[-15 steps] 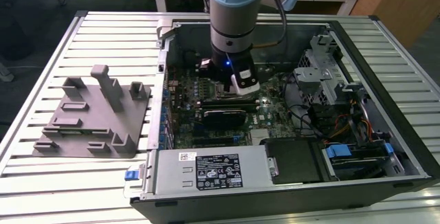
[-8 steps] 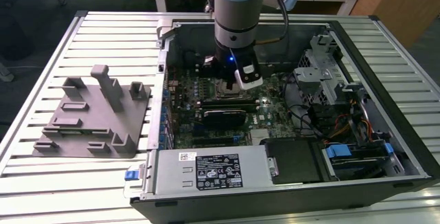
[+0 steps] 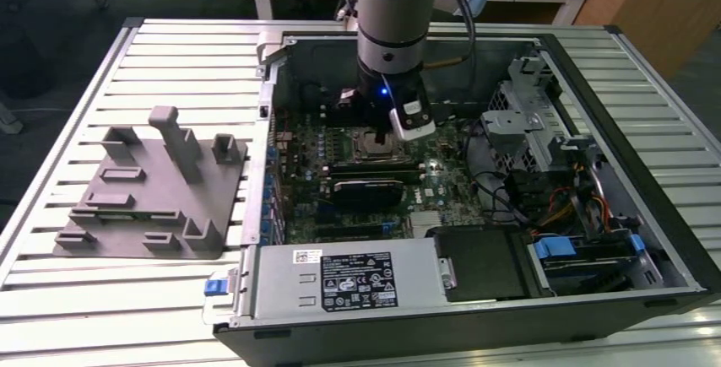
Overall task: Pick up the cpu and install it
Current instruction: 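Install the second cpu locking lever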
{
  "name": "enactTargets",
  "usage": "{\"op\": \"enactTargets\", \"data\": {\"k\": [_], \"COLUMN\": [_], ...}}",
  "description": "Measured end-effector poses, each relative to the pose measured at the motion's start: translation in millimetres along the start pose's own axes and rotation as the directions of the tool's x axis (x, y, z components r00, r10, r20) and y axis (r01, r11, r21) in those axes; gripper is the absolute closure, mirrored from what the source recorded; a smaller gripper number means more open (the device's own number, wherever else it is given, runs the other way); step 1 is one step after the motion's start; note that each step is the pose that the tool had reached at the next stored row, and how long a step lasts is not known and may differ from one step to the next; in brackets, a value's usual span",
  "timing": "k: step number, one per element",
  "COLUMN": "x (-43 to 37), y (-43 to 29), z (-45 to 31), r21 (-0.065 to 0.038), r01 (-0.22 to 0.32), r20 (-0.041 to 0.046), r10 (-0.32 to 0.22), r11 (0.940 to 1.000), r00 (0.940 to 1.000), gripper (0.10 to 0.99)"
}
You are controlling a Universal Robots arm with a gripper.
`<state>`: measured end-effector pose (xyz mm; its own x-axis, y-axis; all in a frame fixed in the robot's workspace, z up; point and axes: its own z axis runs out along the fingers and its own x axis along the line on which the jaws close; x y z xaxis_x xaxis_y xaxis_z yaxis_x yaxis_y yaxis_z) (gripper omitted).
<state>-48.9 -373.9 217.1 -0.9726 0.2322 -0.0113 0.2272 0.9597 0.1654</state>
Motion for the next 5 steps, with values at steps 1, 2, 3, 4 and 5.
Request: {"op": "enactTargets", "data": {"k": [1,2,3,4,5], "x": [0.0,0.0,0.0,0.0,0.0], "y": [0.0,0.1,0.1,0.1,0.2], "z": [0.0,-0.1,0.0,0.0,0.0], "r21": [0.000,0.000,0.000,0.000,0.000], "r01": [0.000,0.000,0.000,0.000,0.000], "r20": [0.0001,0.0000,0.0000,0.0000,0.0000], "r10": [0.000,0.000,0.000,0.000,0.000], "r11": [1.0000,1.0000,1.0000,1.0000,1.0000], "r00": [1.0000,1.0000,1.0000,1.0000,1.0000], "gripper": [0.980,0.980,0.980,0.980,0.980]}}
